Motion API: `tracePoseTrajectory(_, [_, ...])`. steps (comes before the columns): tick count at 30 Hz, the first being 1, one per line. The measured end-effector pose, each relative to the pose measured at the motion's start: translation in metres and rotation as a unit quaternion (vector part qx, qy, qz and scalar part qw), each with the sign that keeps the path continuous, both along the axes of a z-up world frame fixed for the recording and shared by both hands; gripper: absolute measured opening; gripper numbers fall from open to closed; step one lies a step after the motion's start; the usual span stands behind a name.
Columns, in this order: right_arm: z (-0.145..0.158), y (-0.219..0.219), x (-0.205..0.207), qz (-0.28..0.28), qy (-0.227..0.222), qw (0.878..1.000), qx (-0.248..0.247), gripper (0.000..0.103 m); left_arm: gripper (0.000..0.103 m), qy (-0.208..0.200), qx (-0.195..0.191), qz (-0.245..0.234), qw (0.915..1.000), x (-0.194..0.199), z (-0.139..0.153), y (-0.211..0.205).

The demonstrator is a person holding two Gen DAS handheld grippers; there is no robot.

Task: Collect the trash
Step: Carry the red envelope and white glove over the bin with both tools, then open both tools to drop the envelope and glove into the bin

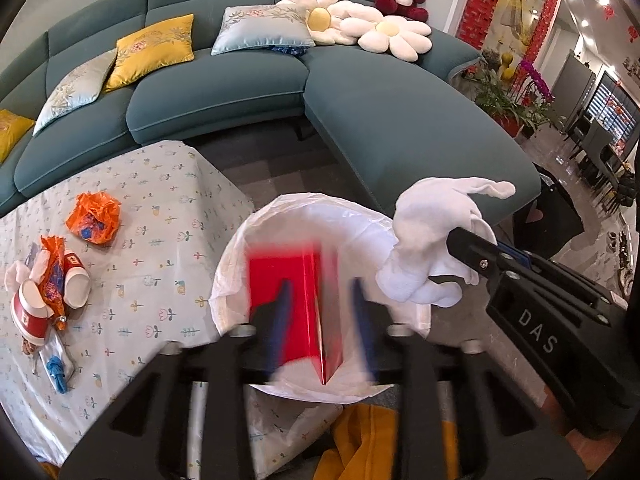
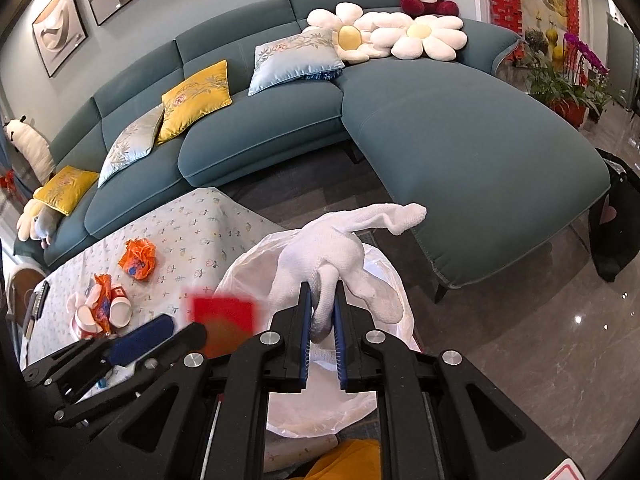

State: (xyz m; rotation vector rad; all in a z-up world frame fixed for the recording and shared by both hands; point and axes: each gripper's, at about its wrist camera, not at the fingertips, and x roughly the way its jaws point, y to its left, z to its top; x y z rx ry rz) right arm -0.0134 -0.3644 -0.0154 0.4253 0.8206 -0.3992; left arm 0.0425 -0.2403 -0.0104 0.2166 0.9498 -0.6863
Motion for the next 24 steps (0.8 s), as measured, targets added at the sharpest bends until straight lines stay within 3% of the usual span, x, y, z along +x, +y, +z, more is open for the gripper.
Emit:
tracePoseTrajectory(2, [0.000, 0.000, 0.001, 0.000, 0.000, 1.000, 0.000, 0.014, 0.054, -0.009, 0.002, 0.008, 0.9999, 0.000, 0.001, 0.001])
tracePoseTrajectory(14, [-0.002, 0.006, 0.008, 0.007, 0.002, 1.000, -0.002, 0.015, 0.056, -0.007, 0.008, 0.024, 0.9997, 0.009, -0.002, 0.010])
tracePoseTrajectory(24, [0.005, 0.014, 0.014, 0.014, -0.005, 1.000, -0.010, 0.029, 0.057, -0.004, 0.008, 0.046, 0.9989, 0.015, -0.003, 0.027])
